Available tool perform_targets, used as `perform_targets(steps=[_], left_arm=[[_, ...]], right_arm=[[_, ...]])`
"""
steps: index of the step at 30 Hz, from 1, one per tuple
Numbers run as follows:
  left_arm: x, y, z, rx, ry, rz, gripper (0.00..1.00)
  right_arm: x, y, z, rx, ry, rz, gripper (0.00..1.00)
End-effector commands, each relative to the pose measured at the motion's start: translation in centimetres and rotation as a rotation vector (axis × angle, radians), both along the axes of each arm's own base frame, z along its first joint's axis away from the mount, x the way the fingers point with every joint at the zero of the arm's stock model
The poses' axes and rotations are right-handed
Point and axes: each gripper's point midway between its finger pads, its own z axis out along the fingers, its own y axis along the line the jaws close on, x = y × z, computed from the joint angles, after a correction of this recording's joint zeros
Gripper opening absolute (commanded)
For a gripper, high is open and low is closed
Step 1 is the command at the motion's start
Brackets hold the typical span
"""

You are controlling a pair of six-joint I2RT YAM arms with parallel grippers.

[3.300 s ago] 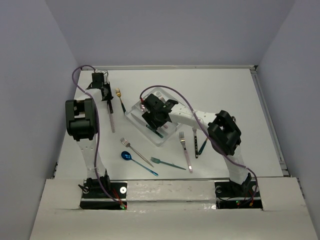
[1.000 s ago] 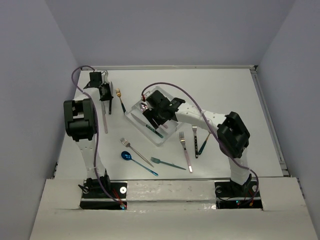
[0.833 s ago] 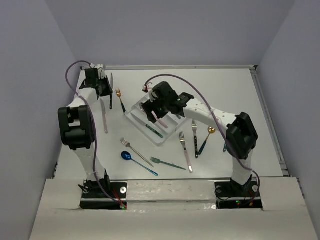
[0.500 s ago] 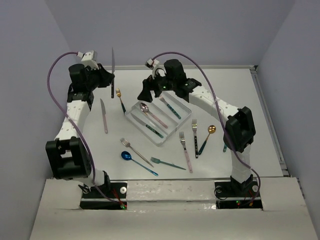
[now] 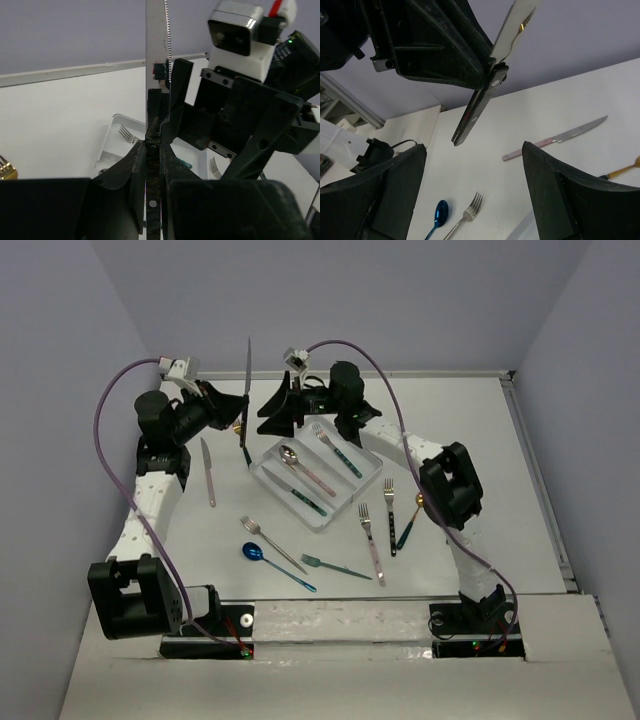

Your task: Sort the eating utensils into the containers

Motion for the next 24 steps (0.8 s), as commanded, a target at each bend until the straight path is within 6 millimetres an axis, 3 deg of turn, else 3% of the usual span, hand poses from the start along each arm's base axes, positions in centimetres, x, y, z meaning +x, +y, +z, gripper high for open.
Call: perform_targets(steps=[1, 4, 8, 18, 21, 24], left_arm=[[-2.2, -2.1, 3.3, -0.025, -0.142, -0.092, 0.00], [-2.1, -2.3, 3.0, -0.038, -0.129, -0.102, 0.00], [-2.4, -2.7, 2.9, -0.047, -0.132, -0.119, 0.00], [-2.1, -3.5, 1.8, -0.071, -0.096, -0.130, 0.00], [-2.2, -3.7, 2.2, -0.080, -0.107, -0.139, 0.00], [-2.3, -3.8, 2.2, -0.082, -0.111, -0.141, 0.00]], right_arm=[[-1.3, -0.3, 3.7, 0.130, -0.060, 0.101, 0.82], [-2.1, -0.5, 4.0, 0.175, -0.046, 0.142, 0.81], [-1.4, -0.1, 3.0, 0.162, 0.004, 0.136, 0.78], [-1.9, 1.5, 2.9, 0.187, 0.032, 0.159, 0.68], [-1.8, 1.6, 2.8, 0.188, 0.033, 0.156, 0.59], [-1.8, 1.5, 3.1, 0.191, 0.030, 0.155, 0.44]])
